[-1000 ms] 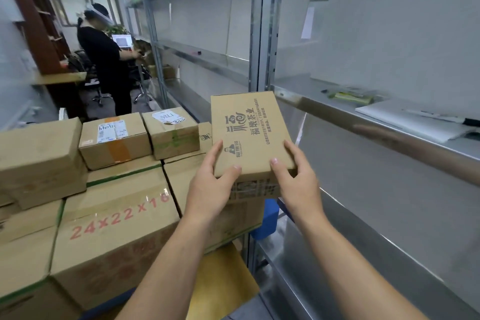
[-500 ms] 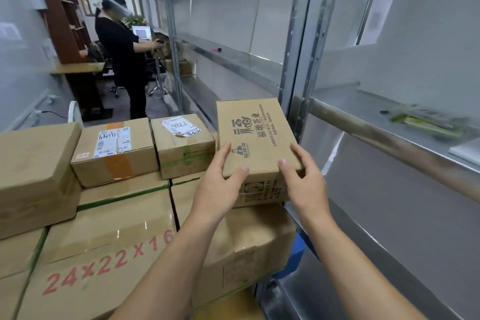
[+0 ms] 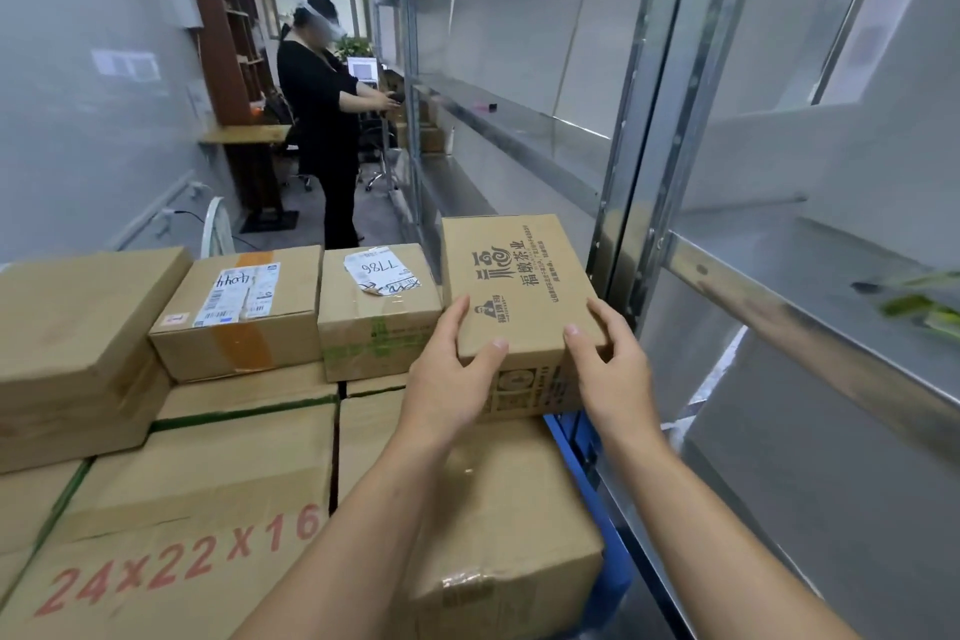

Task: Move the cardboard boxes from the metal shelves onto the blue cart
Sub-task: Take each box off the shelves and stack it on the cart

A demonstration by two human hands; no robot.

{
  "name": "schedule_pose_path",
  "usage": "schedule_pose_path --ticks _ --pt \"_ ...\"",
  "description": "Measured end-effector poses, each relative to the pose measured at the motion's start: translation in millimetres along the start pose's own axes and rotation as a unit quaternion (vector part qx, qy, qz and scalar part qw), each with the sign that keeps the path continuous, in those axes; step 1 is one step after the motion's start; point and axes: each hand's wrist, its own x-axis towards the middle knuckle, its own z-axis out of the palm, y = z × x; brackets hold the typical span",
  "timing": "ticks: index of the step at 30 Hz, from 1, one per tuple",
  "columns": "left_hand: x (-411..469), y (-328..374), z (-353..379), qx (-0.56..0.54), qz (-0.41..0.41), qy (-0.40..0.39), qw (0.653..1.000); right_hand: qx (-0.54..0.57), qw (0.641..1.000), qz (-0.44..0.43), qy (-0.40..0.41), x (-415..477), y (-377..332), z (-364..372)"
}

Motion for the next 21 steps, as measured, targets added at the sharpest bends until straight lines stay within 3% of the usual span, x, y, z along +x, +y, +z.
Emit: schedule_pose_path --ticks 10,21 --pt "24.4 -0.8 15.8 0.043 -0.007 0.064 0.997 -0.021 1.0 0.001 -0.019 35.0 12.1 11.5" --pt "34.7 2.0 6.8 0.114 0.032 0.082 0.99 -0.03 0.998 -0.009 -0.045 65.7 10.1 20.3"
